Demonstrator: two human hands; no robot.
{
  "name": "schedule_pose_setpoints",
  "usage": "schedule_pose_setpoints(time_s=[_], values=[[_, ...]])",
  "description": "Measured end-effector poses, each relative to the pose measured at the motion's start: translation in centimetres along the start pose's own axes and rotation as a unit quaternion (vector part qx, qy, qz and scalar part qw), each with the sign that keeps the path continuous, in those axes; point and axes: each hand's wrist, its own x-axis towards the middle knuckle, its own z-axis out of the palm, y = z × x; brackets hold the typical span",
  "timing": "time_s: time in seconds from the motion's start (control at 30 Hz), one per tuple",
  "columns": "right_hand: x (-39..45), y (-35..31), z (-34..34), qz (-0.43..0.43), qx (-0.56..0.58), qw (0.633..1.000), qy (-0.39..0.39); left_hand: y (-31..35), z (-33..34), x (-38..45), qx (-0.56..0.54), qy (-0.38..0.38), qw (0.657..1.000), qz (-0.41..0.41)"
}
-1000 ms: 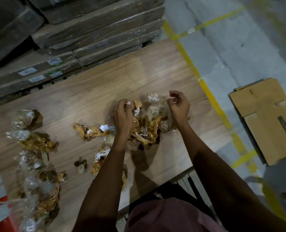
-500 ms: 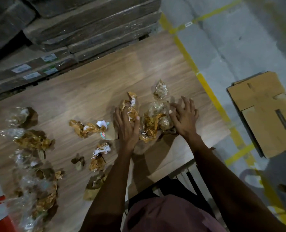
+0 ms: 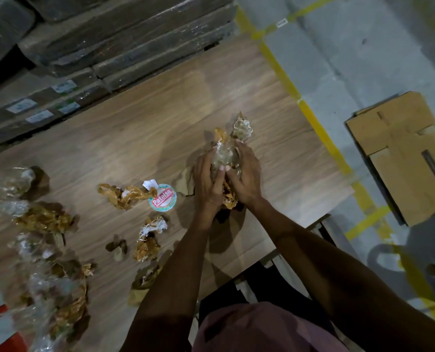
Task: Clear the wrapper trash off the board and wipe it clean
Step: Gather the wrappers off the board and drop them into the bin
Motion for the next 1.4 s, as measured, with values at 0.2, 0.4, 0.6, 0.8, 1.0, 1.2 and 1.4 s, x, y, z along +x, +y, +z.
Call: schedule_pose_setpoints(time_s=[0.2,0.4,0.6,0.8,1.0,1.2,1.4], values=[[-0.2,-1.4,0.7,0.062,0.179,0.982,-0.02,1.2,1.0,0.4,-0.224,0.035,0.968,-0.111],[-1.7,-3.3,0.3,0.141,0.339,0.929,0.032,4.0,1.1,-0.3,-0.353,0.045,0.923,-0.149],[-2.6,-6.4,-2.7,0.124,0.409,0.901,0.07,7.9,0.9,-1.1,-0.376,0.01,0.922,-0.092],[-3.6,-7.8,-8.0,0.079,0.417,0.894,0.143,12.2,2.9,-2.4,-0.383,-0.054,0.921,-0.041],[-6.1,-4.7,-14.1,0.087,0.422,0.872,0.233,15.3,8.5,-5.1,-0.354,-0.13,0.924,-0.065],[-9.6,0.8,-20.9,0.128,0.454,0.824,0.314,17.2,16.7,-9.3,-0.333,-0.222,0.907,-0.13],[-12.9,8.6,-25.8,0.191,0.508,0.747,0.384,17.0,25.8,-13.5,-0.246,-0.317,0.895,-0.192]])
